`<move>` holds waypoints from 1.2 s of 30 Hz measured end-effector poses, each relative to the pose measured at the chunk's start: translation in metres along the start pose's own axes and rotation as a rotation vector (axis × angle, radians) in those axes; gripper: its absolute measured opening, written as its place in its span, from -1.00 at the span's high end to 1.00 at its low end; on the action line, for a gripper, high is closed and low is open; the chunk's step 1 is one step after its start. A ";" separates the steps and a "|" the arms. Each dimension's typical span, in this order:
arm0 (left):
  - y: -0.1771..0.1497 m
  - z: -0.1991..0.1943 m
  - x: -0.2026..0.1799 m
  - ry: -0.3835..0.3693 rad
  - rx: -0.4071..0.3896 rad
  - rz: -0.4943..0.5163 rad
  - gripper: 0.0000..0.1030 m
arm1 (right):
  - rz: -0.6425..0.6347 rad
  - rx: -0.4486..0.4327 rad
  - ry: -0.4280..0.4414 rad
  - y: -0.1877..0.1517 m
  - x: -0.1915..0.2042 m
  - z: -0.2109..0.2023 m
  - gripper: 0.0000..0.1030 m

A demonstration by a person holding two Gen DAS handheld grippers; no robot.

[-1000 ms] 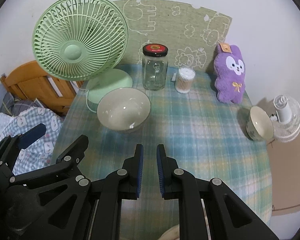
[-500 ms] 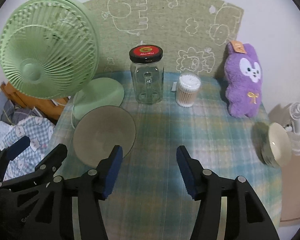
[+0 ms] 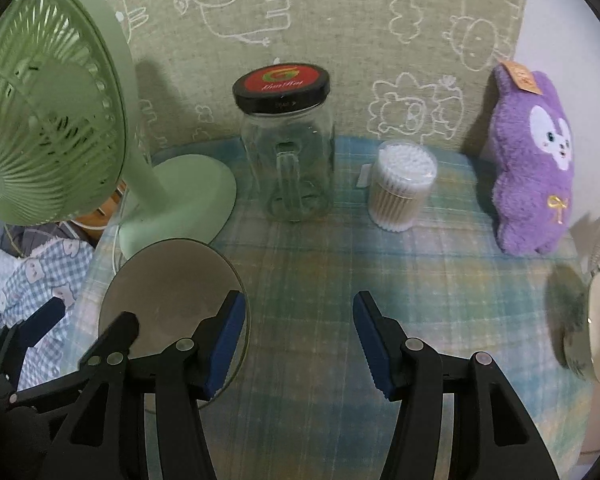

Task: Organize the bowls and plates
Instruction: 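Move both tools to the second white bowl beside the green fan, then grasp the rim of the second white bowl with both tools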

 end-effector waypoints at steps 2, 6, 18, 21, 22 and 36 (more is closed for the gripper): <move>-0.003 0.007 -0.005 0.001 0.002 0.024 -0.73 | -0.016 0.000 0.002 0.001 0.002 0.006 -0.16; -0.005 0.014 -0.012 -0.003 0.002 0.029 -0.61 | -0.043 0.002 0.011 0.002 0.008 0.017 -0.16; -0.001 0.030 -0.010 0.013 0.017 0.008 0.30 | -0.058 0.029 0.060 0.005 0.025 0.046 -0.05; -0.003 0.035 -0.010 0.013 0.032 0.008 0.45 | -0.043 0.052 0.079 0.002 0.026 0.053 0.29; -0.004 0.035 -0.010 0.021 0.031 0.010 0.48 | -0.040 0.057 0.082 0.001 0.027 0.055 0.44; -0.006 0.034 -0.009 0.042 0.029 0.012 0.55 | -0.018 0.054 0.077 -0.004 0.029 0.053 0.54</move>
Point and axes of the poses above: each gripper's, at about its wrist camera, not at the fingertips, and z roughly the way its jaws point, x to its left, y to its top, the point moved 6 cm from there along z, roughly the way its jaws point, and after that the axes turned 11 degrees about y, right-handed, at the moved point
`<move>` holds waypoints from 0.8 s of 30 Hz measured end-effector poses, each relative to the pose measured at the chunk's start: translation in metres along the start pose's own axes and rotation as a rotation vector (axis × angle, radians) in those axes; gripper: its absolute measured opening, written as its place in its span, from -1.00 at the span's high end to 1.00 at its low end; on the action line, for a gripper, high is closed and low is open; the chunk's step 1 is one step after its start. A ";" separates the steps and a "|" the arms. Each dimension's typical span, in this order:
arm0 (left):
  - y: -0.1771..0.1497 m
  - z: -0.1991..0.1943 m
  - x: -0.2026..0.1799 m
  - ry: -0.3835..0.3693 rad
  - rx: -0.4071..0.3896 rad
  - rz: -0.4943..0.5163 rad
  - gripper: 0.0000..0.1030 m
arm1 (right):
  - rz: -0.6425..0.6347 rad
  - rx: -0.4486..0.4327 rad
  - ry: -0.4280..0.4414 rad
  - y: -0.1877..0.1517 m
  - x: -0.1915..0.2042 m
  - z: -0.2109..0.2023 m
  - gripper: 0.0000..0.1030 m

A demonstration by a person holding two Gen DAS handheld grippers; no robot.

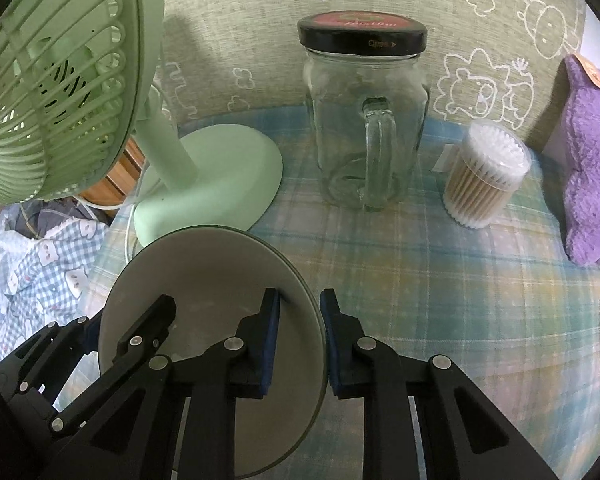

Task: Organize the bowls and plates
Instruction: 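Grasp the rim of the second white bowl with both tools, then lift and carry the second bowl with both tools toward the plate stack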

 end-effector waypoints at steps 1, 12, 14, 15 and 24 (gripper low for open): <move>-0.001 -0.001 0.000 -0.002 0.001 0.001 0.55 | 0.000 -0.001 -0.003 -0.001 0.000 -0.001 0.54; -0.002 -0.030 -0.001 -0.014 -0.005 -0.013 0.55 | 0.008 -0.019 -0.019 -0.008 0.007 -0.036 0.53; -0.002 -0.038 0.000 -0.016 -0.013 -0.015 0.54 | 0.010 -0.027 -0.021 -0.009 0.009 -0.043 0.53; -0.002 -0.041 0.000 -0.016 -0.017 -0.015 0.54 | 0.013 -0.031 -0.021 -0.009 0.011 -0.049 0.53; -0.004 -0.081 0.007 -0.022 -0.048 -0.017 0.54 | 0.012 -0.065 -0.032 -0.017 0.022 -0.096 0.53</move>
Point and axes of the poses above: each gripper's, at about its wrist camera, not at the fingertips, and z roughly the way its jaws point, x to its left, y to its top, the point moved 6 cm from there along z, roughly the way its jaws point, and after that the axes turned 11 degrees about y, right-handed, at the moved point
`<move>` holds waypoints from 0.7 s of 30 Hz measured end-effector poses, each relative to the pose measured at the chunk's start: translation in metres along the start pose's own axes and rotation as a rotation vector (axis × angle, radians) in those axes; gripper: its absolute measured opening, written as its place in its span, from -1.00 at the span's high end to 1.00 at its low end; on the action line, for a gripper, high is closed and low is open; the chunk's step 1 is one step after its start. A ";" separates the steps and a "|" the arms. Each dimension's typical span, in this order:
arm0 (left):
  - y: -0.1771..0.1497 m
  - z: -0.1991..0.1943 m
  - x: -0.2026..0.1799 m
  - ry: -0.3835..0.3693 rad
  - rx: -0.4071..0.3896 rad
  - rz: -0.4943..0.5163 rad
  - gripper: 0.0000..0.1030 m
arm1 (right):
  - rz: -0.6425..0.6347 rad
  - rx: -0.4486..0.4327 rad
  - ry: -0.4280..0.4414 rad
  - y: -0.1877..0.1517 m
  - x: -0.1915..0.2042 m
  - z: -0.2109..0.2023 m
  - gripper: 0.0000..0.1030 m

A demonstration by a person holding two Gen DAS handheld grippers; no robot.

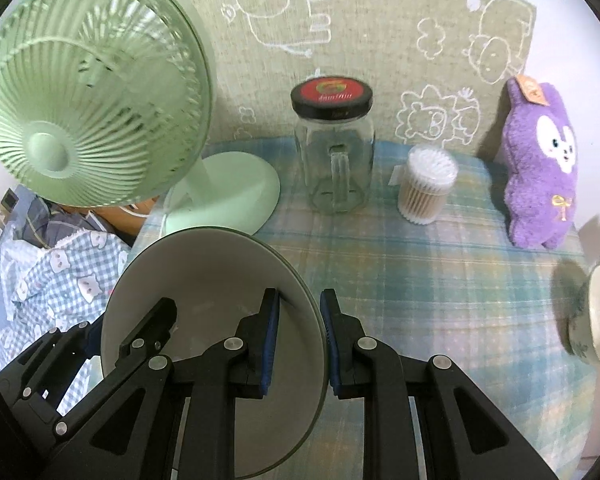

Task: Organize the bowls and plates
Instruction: 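Lift and carry the second bowl with both tools toward the plate stack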

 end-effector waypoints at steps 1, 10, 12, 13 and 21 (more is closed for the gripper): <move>0.000 -0.005 0.001 -0.001 0.000 0.002 0.54 | 0.000 -0.004 -0.003 -0.002 0.001 -0.005 0.53; -0.015 -0.046 0.002 -0.016 -0.023 0.044 0.54 | 0.029 -0.029 -0.027 -0.025 0.009 -0.050 0.53; -0.019 -0.054 0.002 -0.026 -0.023 0.047 0.53 | 0.034 -0.033 -0.038 -0.031 0.011 -0.060 0.53; -0.022 -0.059 0.003 -0.032 -0.025 0.049 0.53 | 0.035 -0.036 -0.043 -0.035 0.012 -0.066 0.53; -0.042 -0.088 0.012 -0.066 -0.035 0.059 0.53 | 0.047 -0.053 -0.077 -0.066 0.028 -0.100 0.53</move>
Point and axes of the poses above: each gripper's, at about its wrist camera, not at the fingertips, and z roughly the way its jaws point, x to its left, y to its top, the point moved 6 cm from there along z, roughly the way its jaws point, and after that the axes turned 11 degrees about y, right-handed, at the moved point
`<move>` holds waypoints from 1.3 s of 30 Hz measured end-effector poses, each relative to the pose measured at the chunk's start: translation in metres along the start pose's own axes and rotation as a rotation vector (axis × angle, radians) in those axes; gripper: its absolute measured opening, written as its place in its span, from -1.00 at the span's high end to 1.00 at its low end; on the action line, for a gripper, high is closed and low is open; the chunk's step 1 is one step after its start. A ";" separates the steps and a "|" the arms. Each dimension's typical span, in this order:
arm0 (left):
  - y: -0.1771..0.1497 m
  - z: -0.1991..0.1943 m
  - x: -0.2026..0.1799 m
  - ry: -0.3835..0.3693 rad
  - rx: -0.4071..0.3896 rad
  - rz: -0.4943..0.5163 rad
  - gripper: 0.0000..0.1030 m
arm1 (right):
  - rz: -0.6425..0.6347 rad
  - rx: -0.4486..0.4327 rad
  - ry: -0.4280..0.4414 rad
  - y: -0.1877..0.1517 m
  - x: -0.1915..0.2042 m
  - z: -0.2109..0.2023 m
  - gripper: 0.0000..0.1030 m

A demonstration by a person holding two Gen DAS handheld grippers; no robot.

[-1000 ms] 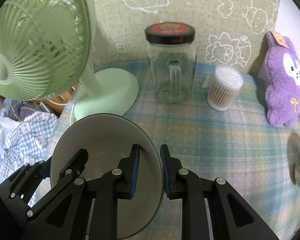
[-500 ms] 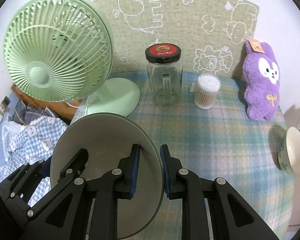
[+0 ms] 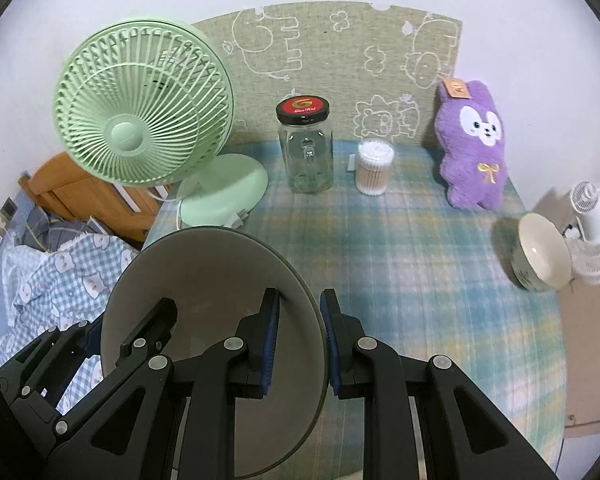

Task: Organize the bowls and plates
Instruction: 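Lift and carry the second bowl with both tools toward the plate stack, then lower the second bowl onto the table beside the plate stack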

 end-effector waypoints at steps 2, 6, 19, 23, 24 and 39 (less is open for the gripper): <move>-0.007 -0.007 0.003 -0.008 -0.001 0.003 0.53 | 0.000 -0.001 -0.008 -0.009 0.004 -0.008 0.53; -0.021 -0.018 0.009 -0.017 0.000 0.007 0.52 | 0.003 -0.003 -0.022 -0.026 0.014 -0.022 0.53; -0.076 -0.050 0.021 -0.061 0.014 0.050 0.52 | 0.040 0.003 -0.068 -0.091 0.030 -0.057 0.53; -0.095 -0.057 0.023 -0.074 0.026 0.062 0.51 | 0.059 0.012 -0.079 -0.113 0.033 -0.065 0.53; -0.100 -0.058 0.024 -0.077 0.033 0.063 0.51 | 0.059 0.016 -0.085 -0.119 0.035 -0.066 0.53; -0.158 -0.055 0.031 -0.101 0.105 0.107 0.49 | 0.101 0.090 -0.110 -0.185 0.043 -0.061 0.53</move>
Point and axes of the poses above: each gripper's, at about its wrist camera, not at the fingertips, and z roughly the way its jaws point, x to its left, y to its top, the point moved 6 cm from there along z, roughly the way its jaws point, and after that the axes turned 11 degrees about y, right-handed, at the moved point
